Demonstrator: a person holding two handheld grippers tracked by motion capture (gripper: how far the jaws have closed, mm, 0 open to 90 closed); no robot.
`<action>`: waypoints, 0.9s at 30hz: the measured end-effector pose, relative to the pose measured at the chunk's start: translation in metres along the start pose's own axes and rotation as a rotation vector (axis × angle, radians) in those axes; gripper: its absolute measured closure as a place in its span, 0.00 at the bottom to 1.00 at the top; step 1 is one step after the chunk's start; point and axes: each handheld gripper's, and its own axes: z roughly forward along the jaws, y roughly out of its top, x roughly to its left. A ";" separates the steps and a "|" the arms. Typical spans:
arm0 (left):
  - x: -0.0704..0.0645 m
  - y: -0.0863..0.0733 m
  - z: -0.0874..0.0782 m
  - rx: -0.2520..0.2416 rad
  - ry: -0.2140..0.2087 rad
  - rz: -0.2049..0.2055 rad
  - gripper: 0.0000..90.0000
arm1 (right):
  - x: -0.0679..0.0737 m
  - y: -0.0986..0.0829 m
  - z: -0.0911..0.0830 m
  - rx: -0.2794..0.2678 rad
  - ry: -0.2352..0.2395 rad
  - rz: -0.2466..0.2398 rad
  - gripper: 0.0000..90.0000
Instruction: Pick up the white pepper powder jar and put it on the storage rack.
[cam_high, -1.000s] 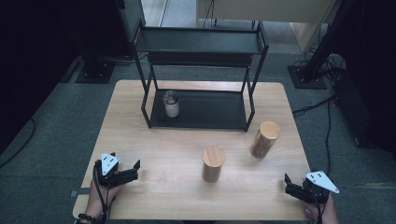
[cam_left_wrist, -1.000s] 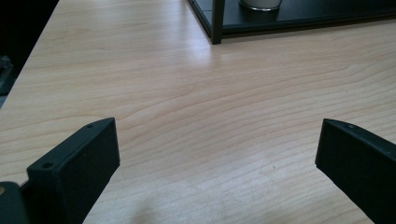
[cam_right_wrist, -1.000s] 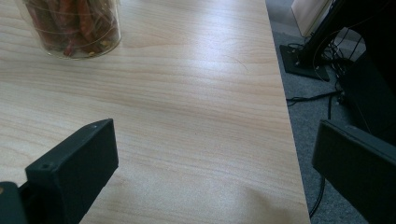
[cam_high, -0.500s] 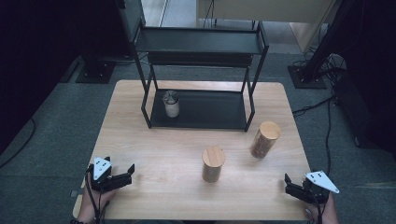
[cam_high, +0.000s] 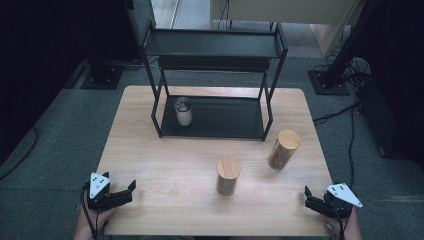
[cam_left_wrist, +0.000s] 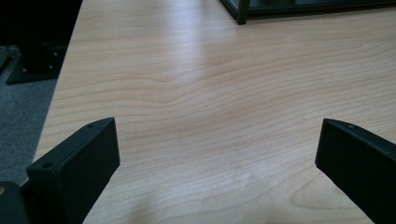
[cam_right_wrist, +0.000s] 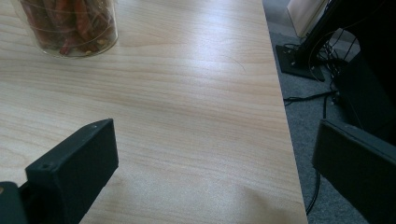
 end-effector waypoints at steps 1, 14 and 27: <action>0.001 0.000 -0.001 -0.002 0.001 -0.004 0.00 | 0.000 0.000 0.000 0.001 -0.001 -0.001 0.00; 0.006 -0.002 -0.004 -0.002 0.012 -0.010 0.00 | 0.000 0.000 0.000 -0.002 -0.012 0.011 0.00; 0.011 -0.003 -0.006 0.000 0.022 -0.020 0.00 | 0.001 0.000 0.000 -0.001 -0.019 0.006 0.00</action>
